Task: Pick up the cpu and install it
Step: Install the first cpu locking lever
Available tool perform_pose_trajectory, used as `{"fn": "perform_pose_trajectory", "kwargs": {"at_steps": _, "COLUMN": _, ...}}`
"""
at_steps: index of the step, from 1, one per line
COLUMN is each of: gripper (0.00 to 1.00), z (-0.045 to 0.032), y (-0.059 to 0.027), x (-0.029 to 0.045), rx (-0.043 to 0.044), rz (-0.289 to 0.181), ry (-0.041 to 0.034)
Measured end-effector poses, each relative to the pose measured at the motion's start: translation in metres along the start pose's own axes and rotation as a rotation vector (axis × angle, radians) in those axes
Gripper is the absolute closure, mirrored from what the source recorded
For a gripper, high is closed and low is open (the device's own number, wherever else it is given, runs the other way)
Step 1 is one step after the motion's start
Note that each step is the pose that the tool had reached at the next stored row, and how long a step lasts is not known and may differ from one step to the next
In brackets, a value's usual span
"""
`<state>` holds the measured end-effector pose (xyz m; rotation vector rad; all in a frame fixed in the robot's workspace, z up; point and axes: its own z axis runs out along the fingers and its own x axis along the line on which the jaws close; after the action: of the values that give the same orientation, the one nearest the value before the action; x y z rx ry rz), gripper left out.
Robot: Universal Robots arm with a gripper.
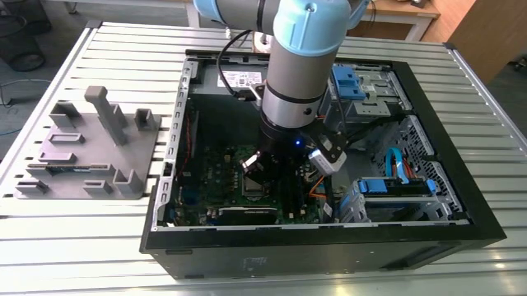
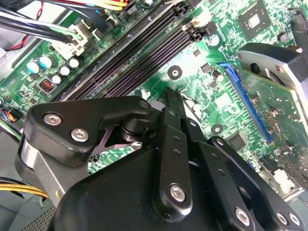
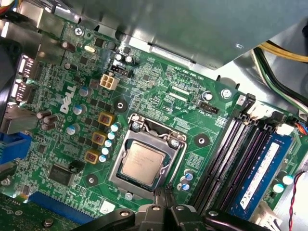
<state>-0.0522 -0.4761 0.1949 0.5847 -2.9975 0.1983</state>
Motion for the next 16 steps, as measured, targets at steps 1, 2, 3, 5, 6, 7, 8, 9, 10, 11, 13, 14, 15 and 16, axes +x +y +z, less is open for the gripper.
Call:
{"fn": "perform_pose_trajectory", "kwargs": {"at_steps": 1, "gripper": 0.89, "z": 0.0, "y": 0.0003, "x": 0.0006, "rx": 0.0001, "rz": 0.001, "ry": -0.0003}}
{"fn": "perform_pose_trajectory", "kwargs": {"at_steps": 2, "gripper": 0.89, "z": 0.0, "y": 0.0005, "x": 0.001, "rx": 0.0001, "rz": 0.002, "ry": -0.0006}}
{"fn": "perform_pose_trajectory", "kwargs": {"at_steps": 3, "gripper": 0.89, "z": 0.0, "y": 0.0005, "x": 0.0011, "rx": 0.0, "rz": 0.003, "ry": -0.0007}}
{"fn": "perform_pose_trajectory", "kwargs": {"at_steps": 5, "gripper": 0.89, "z": 0.0, "y": 0.0005, "x": 0.0011, "rx": 0.0003, "rz": 0.006, "ry": -0.0016}}
{"fn": "perform_pose_trajectory", "kwargs": {"at_steps": 6, "gripper": 0.89, "z": 0.0, "y": 0.0005, "x": 0.0011, "rx": 0.0006, "rz": 0.008, "ry": -0.0025}}
{"fn": "perform_pose_trajectory", "kwargs": {"at_steps": 7, "gripper": 0.89, "z": 0.0001, "y": 0.0005, "x": 0.0012, "rx": 0.0011, "rz": 0.01, "ry": -0.0039}}
{"fn": "perform_pose_trajectory", "kwargs": {"at_steps": 8, "gripper": 0.89, "z": 0.0001, "y": 0.0005, "x": 0.0012, "rx": 0.0017, "rz": 0.011, "ry": -0.0057}}
{"fn": "perform_pose_trajectory", "kwargs": {"at_steps": 9, "gripper": 0.89, "z": 0.0002, "y": 0.0005, "x": 0.0011, "rx": 0.0024, "rz": 0.013, "ry": -0.0077}}
{"fn": "perform_pose_trajectory", "kwargs": {"at_steps": 10, "gripper": 0.89, "z": 0.0003, "y": 0.0005, "x": 0.001, "rx": 0.0032, "rz": 0.014, "ry": -0.0098}}
{"fn": "perform_pose_trajectory", "kwargs": {"at_steps": 11, "gripper": 0.89, "z": 0.0003, "y": 0.0005, "x": 0.001, "rx": 0.004, "rz": 0.015, "ry": -0.0121}}
{"fn": "perform_pose_trajectory", "kwargs": {"at_steps": 13, "gripper": 0.89, "z": 0.0006, "y": 0.0005, "x": 0.0009, "rx": 0.0056, "rz": 0.018, "ry": -0.0155}}
{"fn": "perform_pose_trajectory", "kwargs": {"at_steps": 14, "gripper": 0.89, "z": 0.0007, "y": 0.0005, "x": 0.0009, "rx": 0.0056, "rz": 0.021, "ry": -0.0157}}
{"fn": "perform_pose_trajectory", "kwargs": {"at_steps": 15, "gripper": 0.89, "z": 0.0009, "y": 0.0005, "x": 0.0009, "rx": 0.0051, "rz": 0.026, "ry": -0.0154}}
{"fn": "perform_pose_trajectory", "kwargs": {"at_steps": 16, "gripper": 0.89, "z": 0.0011, "y": 0.0005, "x": 0.0009, "rx": 0.0044, "rz": 0.032, "ry": -0.0148}}
